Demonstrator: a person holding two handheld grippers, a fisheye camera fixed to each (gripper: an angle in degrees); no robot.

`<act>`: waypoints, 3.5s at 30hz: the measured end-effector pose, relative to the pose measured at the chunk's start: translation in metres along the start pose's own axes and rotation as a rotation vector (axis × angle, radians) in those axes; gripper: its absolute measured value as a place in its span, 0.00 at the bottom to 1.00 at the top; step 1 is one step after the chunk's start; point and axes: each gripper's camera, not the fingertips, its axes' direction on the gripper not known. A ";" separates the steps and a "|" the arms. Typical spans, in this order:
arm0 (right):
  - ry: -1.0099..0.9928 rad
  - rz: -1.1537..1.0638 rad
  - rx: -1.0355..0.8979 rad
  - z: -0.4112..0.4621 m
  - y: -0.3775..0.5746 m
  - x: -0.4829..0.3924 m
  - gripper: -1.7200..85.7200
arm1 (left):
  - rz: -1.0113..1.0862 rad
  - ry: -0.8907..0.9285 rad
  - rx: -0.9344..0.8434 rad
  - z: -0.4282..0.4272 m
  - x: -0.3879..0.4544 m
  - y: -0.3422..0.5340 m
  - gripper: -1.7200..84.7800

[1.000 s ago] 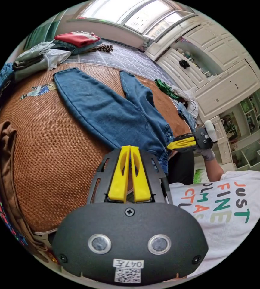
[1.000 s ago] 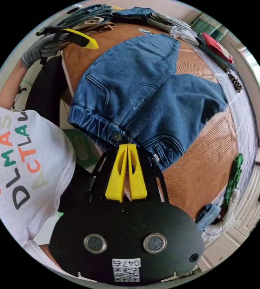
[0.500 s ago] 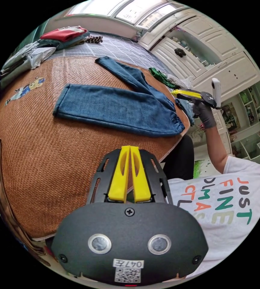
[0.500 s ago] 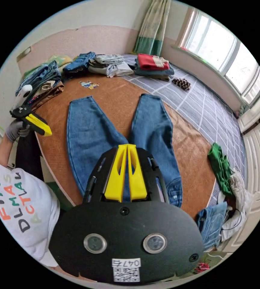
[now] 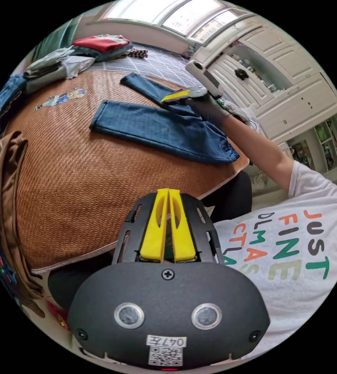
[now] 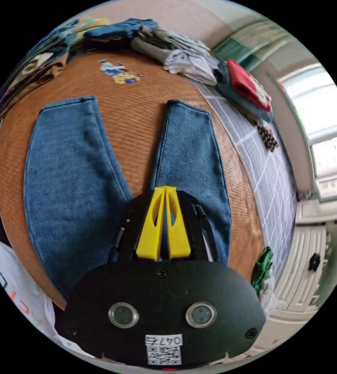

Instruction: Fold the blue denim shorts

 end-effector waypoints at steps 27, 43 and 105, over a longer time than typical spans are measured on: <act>-0.058 0.145 0.174 -0.030 0.393 -0.076 0.14 | -0.536 0.135 0.431 0.013 -0.125 0.164 0.10; -0.433 -0.200 0.243 -0.007 0.373 -0.086 0.02 | -0.382 0.070 0.674 -0.104 -0.042 0.228 0.01; -1.255 0.337 0.306 0.463 0.111 0.075 0.04 | -0.414 0.439 0.400 0.174 -0.079 -0.001 0.14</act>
